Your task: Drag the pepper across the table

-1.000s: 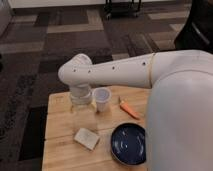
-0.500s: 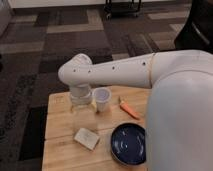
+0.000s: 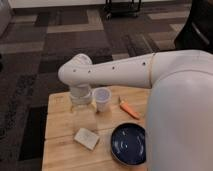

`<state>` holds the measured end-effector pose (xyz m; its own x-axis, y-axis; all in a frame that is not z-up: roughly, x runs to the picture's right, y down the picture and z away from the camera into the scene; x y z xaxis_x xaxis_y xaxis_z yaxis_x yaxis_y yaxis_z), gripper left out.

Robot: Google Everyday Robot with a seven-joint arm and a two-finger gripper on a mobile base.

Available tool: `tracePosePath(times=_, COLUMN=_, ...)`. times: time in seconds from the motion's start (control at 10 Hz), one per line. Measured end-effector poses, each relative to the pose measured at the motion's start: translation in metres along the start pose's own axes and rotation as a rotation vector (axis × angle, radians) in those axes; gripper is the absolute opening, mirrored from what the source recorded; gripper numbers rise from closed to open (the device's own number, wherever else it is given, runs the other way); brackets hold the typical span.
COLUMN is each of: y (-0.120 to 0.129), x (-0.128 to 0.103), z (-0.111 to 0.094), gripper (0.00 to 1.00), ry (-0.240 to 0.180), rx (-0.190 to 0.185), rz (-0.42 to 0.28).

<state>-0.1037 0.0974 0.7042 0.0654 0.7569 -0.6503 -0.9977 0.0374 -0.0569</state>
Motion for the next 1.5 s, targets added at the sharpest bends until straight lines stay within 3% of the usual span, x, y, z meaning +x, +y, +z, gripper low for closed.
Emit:
tracePosePath(times=0.6, y=-0.004, x=0.001, z=0.001, gripper=0.65, ry=0.003, rx=0.017, rz=-0.002)
tracePosePath(times=0.8, y=-0.028, x=0.001, z=0.006, gripper=0.65, ry=0.011, rx=0.093, rz=-0.026)
tracePosePath(times=0.9, y=-0.031, x=0.001, z=0.006, gripper=0.65, ry=0.012, rx=0.102, rz=-0.039)
tracePosePath(times=1.1, y=-0.043, x=0.001, z=0.005, gripper=0.65, ry=0.024, rx=0.129, rz=-0.165)
tracePosePath(times=1.2, y=-0.049, x=0.003, z=0.003, gripper=0.65, ry=0.042, rx=0.144, rz=-0.251)
tracePosePath(times=1.3, y=-0.058, x=0.008, z=-0.002, gripper=0.65, ry=0.081, rx=0.183, rz=-0.406)
tracePosePath(times=1.5, y=-0.068, x=0.012, z=-0.012, gripper=0.65, ry=0.118, rx=0.232, rz=-0.558)
